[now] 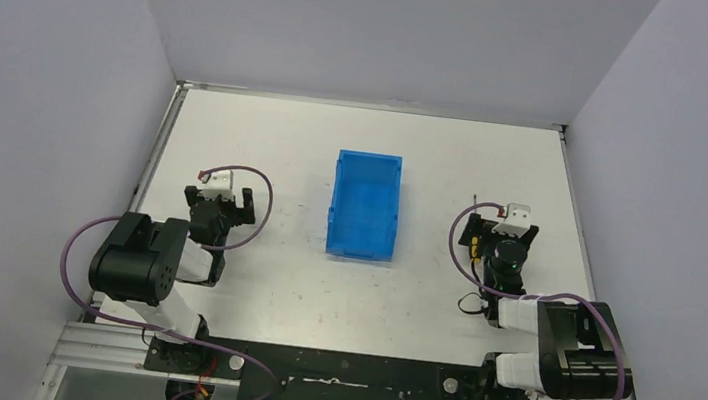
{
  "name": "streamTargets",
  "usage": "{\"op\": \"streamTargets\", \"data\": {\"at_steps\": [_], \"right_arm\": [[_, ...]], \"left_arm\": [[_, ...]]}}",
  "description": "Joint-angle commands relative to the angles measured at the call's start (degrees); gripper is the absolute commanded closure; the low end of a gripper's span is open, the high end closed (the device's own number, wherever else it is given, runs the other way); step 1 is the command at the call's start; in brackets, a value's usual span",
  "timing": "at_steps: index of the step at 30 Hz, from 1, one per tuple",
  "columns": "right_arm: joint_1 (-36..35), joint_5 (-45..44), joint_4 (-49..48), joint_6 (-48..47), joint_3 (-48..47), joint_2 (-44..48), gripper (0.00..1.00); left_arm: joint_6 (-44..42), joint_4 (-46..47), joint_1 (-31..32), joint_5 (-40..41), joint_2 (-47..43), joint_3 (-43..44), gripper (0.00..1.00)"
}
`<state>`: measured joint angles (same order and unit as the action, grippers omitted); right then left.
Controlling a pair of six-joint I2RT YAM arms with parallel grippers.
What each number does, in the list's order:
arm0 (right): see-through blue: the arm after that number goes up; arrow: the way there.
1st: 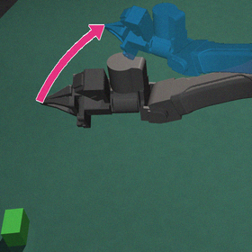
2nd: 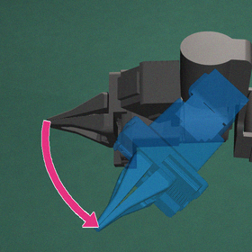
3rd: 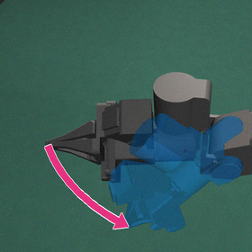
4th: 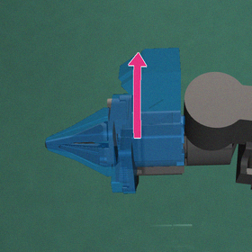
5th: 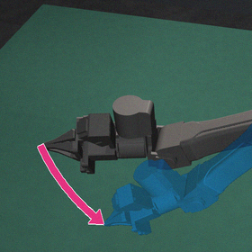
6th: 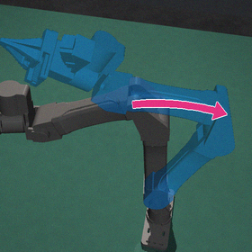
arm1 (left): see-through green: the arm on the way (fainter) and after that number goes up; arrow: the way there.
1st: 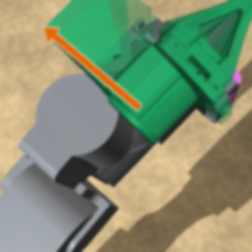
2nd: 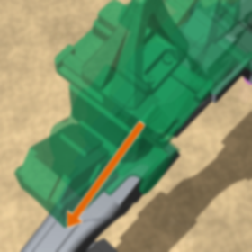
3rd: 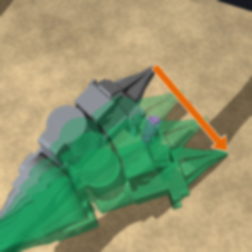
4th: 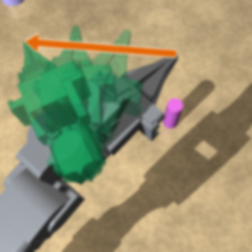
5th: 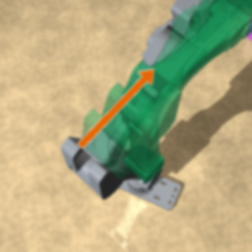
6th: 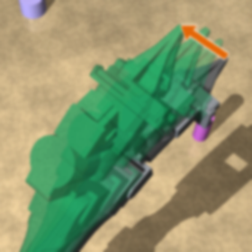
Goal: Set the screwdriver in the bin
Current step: Pick up the screwdriver from the center of the board.
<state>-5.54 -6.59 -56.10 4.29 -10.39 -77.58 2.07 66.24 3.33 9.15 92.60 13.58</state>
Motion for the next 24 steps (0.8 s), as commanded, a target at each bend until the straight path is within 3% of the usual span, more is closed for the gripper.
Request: {"op": "streamTargets", "data": {"at_steps": [1, 16, 24], "right_arm": [[0.3, 1.0, -2.7, 0.2, -1.2, 0.0, 0.0], [0.3, 0.2, -2.3, 0.9, -1.4, 0.0, 0.0], [0.3, 0.7, 5.1, -1.9, -2.7, 5.0, 0.0]], "left_arm": [[-0.4, 3.0, 0.1, -0.2, -0.2, 1.0, 0.03], [-0.4, 3.0, 0.1, -0.2, -0.3, 1.0, 0.03], [-0.3, 3.1, 0.1, -0.2, -0.3, 1.0, 0.03]]}}
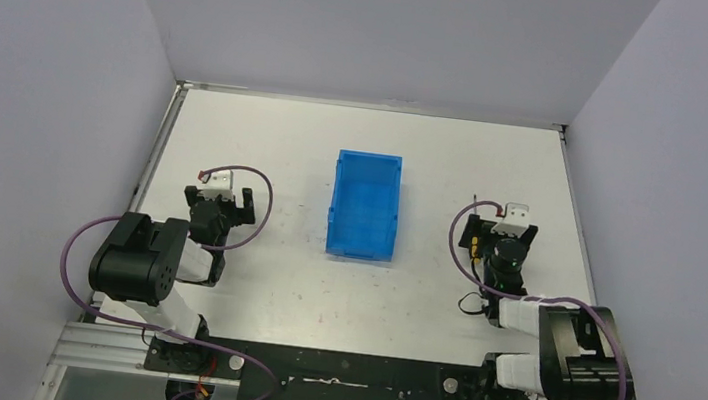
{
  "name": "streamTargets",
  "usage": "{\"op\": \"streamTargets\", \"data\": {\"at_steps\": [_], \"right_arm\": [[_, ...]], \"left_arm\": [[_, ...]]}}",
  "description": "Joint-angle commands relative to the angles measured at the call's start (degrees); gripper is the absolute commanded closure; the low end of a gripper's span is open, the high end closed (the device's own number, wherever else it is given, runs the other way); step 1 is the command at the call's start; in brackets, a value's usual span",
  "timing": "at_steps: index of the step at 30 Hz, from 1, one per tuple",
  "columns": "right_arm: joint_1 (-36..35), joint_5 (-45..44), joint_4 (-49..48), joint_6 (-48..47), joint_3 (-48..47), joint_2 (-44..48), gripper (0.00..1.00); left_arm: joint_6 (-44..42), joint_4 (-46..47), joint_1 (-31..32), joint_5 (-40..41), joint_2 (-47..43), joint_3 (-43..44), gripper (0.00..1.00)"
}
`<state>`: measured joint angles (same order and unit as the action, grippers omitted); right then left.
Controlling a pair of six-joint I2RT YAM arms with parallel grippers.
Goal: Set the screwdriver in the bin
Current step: Pick up the screwdriver from the center of the board.
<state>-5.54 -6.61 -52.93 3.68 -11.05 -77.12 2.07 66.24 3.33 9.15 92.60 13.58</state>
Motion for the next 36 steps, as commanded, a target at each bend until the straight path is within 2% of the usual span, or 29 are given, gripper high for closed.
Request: {"op": "streamTargets", "data": {"at_steps": [1, 10, 16, 25, 32, 36], "right_arm": [[0.4, 0.4, 3.8, -0.8, -2.6, 5.9, 0.0], [0.1, 0.9, 30.2, -1.1, -14.0, 19.3, 0.0], [0.2, 2.2, 42.7, -2.1, -23.8, 23.9, 0.0], [0.2, 3.2, 59.7, -2.6, -41.7, 20.3, 0.0], [0.1, 3.7, 69.6, -3.2, -58.8, 14.9, 0.0], [0.2, 3.5, 72.2, -2.7, -65.6, 12.6, 0.0]], "left_arm": [[-0.4, 3.1, 0.1, -0.2, -0.3, 1.0, 0.03], [-0.4, 3.0, 0.1, -0.2, -0.3, 1.0, 0.03], [-0.4, 3.0, 0.1, -0.2, -0.3, 1.0, 0.03], [-0.3, 3.0, 0.1, -0.2, -0.3, 1.0, 0.03], [-0.4, 3.1, 0.1, -0.2, -0.3, 1.0, 0.03], [-0.4, 3.1, 0.1, -0.2, -0.3, 1.0, 0.03]]}}
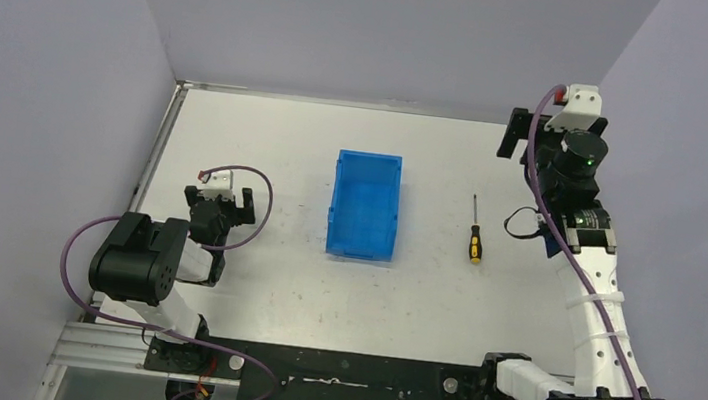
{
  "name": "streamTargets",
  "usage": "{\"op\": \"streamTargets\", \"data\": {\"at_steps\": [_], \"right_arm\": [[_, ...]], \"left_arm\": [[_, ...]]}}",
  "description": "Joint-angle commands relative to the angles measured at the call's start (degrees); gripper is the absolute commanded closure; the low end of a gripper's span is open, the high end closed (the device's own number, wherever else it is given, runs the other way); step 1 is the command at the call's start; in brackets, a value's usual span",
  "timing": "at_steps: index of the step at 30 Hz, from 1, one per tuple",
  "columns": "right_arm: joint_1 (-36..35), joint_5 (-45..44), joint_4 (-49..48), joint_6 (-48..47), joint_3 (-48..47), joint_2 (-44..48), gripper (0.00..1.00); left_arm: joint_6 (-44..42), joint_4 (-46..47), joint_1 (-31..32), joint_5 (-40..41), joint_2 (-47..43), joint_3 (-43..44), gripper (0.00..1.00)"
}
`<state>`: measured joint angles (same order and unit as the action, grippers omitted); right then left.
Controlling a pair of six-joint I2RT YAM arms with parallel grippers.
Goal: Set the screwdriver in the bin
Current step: Pick up the screwdriver from the center of the board.
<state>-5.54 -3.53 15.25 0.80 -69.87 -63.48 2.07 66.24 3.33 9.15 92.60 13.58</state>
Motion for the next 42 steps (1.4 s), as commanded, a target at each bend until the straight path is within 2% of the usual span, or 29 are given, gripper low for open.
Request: {"op": "streamTargets", "data": {"at_steps": [1, 12, 24, 29, 35, 42], "right_arm": [[0.2, 0.1, 4.4, 0.8, -8.0, -1.3, 0.0], [0.2, -1.9, 13.1, 2.7, -22.6, -7.2, 0.0], [0.2, -0.5, 18.1, 2.9, -25.8, -12.8, 0.0], [0.3, -0.5, 23.0, 3.0, -28.2, -18.3, 0.0], [0.4, 1.6, 25.4, 3.8, -25.4, -24.1, 0.0], [0.9, 3.9, 23.9, 5.5, -14.9, -27.8, 0.0]], "left_arm": [[-0.3, 3.0, 0.1, -0.2, -0.3, 1.0, 0.03], [-0.3, 3.0, 0.1, -0.2, -0.3, 1.0, 0.03], [-0.3, 3.0, 0.1, -0.2, -0.3, 1.0, 0.03], [-0.4, 3.1, 0.1, -0.2, -0.2, 1.0, 0.03], [-0.4, 3.1, 0.1, -0.2, -0.3, 1.0, 0.03], [-0.4, 3.0, 0.1, -0.2, -0.3, 1.0, 0.03]]}}
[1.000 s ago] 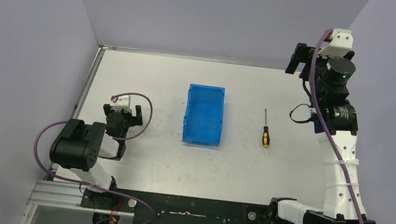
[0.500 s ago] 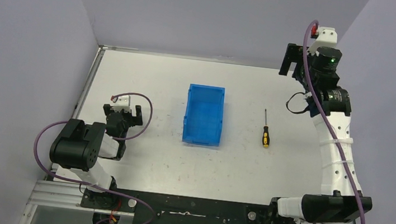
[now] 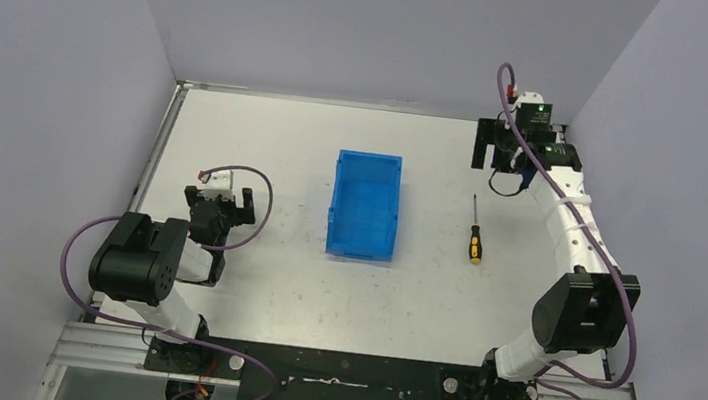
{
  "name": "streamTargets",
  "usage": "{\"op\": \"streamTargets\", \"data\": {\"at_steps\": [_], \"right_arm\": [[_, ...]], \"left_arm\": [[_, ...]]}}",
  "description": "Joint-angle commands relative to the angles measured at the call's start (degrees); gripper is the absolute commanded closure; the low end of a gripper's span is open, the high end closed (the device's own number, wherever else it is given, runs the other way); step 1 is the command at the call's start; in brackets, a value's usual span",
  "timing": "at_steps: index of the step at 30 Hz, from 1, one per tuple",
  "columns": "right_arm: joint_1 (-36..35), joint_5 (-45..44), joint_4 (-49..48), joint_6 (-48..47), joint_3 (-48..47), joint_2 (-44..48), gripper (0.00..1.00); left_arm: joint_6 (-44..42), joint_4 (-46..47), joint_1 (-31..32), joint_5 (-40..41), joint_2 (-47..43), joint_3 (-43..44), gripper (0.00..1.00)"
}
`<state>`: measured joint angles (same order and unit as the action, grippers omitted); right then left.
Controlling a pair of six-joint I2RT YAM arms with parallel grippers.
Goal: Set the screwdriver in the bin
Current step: Pick up the screwdriver from the center of the board.
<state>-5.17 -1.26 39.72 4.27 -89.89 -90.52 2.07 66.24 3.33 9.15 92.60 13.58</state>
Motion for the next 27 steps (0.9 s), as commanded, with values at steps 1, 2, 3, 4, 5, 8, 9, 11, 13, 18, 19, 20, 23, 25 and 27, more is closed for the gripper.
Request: {"op": "streamTargets", "data": {"at_steps": [1, 2, 3, 4, 5, 8, 9, 11, 13, 18, 19, 20, 23, 25, 27], "right_arm": [[0.7, 2.4, -1.4, 2.4, 7.2, -0.9, 0.0], [0.6, 2.8, -2.5, 2.7, 10.0, -1.0, 0.0], [0.7, 3.1, -3.4, 3.0, 12.0, -1.0, 0.0], [0.8, 3.5, -4.3, 3.2, 14.0, -1.0, 0.0], [0.8, 3.7, -5.2, 3.5, 15.9, -1.0, 0.0], [1.0, 4.4, -8.2, 4.3, 21.2, -1.0, 0.0], [1.0, 4.6, -9.1, 4.4, 22.8, -1.1, 0.0], [1.1, 4.9, -10.8, 4.7, 25.5, -1.3, 0.0], [1.3, 5.1, -12.1, 5.0, 27.6, -1.8, 0.01], [2.1, 5.6, -14.5, 5.4, 30.6, -4.3, 0.07], [2.2, 5.9, -14.9, 5.4, 31.0, -4.8, 0.08], [2.4, 6.2, -15.3, 5.4, 31.4, -5.3, 0.1], [2.9, 7.0, -16.2, 5.5, 32.0, -6.9, 0.18], [3.0, 7.0, -16.3, 5.5, 32.1, -7.7, 0.22], [3.1, 7.0, -16.4, 5.3, 32.2, -8.2, 0.28]], "left_arm": [[-0.3, 3.0, 0.1, -0.2, -0.3, 1.0, 0.03], [-0.4, 3.1, 0.1, -0.2, -0.3, 1.0, 0.03], [-0.4, 3.0, 0.1, -0.2, -0.3, 1.0, 0.03], [-0.3, 3.0, 0.1, -0.2, -0.3, 1.0, 0.03], [-0.3, 3.0, 0.1, -0.2, -0.3, 1.0, 0.03], [-0.3, 3.0, 0.1, -0.2, -0.3, 1.0, 0.03], [-0.4, 3.0, 0.1, -0.2, -0.3, 1.0, 0.03], [-0.3, 3.1, 0.1, -0.2, -0.3, 1.0, 0.03], [-0.3, 3.0, 0.1, -0.2, -0.3, 1.0, 0.03], [-0.4, 3.0, 0.1, -0.2, -0.3, 1.0, 0.03], [-0.4, 3.0, 0.1, -0.2, -0.3, 1.0, 0.03], [-0.4, 3.1, 0.1, -0.2, -0.3, 1.0, 0.03], [-0.3, 3.1, 0.1, -0.2, -0.4, 1.0, 0.03], [-0.4, 3.1, 0.1, -0.2, -0.2, 1.0, 0.03], [-0.4, 3.1, 0.1, -0.2, -0.3, 1.0, 0.03]]}}
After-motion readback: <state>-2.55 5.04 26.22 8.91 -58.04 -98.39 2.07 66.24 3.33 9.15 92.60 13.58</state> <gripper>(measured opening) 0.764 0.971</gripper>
